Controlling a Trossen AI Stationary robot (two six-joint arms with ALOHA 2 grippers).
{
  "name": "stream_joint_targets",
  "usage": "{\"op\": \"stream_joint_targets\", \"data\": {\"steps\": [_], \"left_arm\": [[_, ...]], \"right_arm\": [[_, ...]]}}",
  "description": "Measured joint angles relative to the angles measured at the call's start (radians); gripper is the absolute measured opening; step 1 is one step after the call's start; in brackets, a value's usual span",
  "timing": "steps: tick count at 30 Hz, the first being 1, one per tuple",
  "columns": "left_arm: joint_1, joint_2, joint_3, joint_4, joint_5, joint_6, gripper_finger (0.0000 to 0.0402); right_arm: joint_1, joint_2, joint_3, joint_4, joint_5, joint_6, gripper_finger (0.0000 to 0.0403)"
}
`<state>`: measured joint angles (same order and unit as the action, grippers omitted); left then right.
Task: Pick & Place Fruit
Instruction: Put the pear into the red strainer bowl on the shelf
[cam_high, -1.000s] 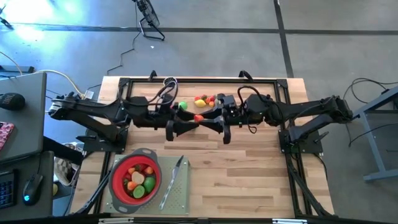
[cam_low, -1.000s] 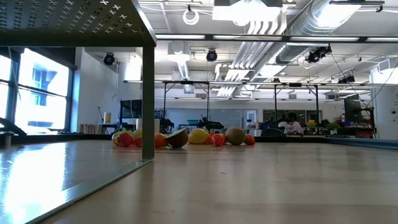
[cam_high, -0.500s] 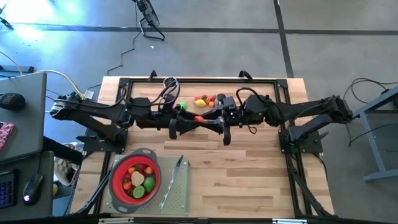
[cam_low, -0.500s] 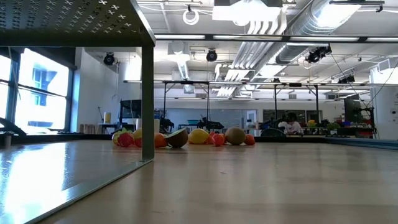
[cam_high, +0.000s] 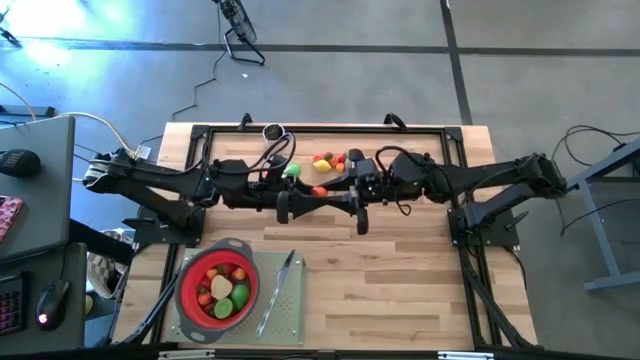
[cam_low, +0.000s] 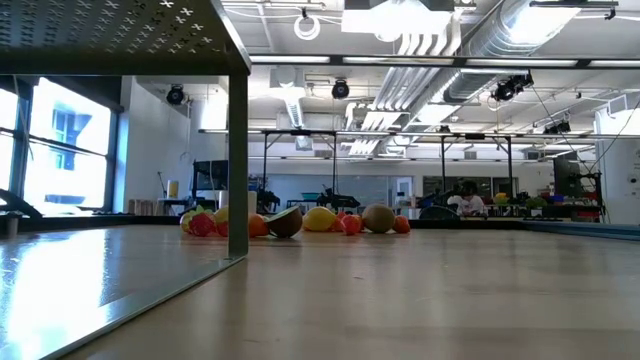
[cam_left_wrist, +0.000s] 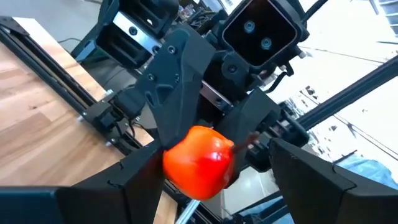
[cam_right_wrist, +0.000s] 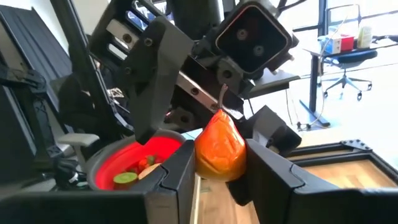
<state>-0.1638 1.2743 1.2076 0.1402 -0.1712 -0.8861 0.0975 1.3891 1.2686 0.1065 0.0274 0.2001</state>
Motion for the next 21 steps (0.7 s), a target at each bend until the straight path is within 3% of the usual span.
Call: {"op": "stream_joint_targets", "data": {"steps": [21], "left_arm": [[0.000, 0.000, 0.000, -0.005, -0.030, -0.033, 0.0269]], "right_arm": [[0.000, 0.000, 0.000, -0.046, 0.017, -0.044, 0.0115]]}}
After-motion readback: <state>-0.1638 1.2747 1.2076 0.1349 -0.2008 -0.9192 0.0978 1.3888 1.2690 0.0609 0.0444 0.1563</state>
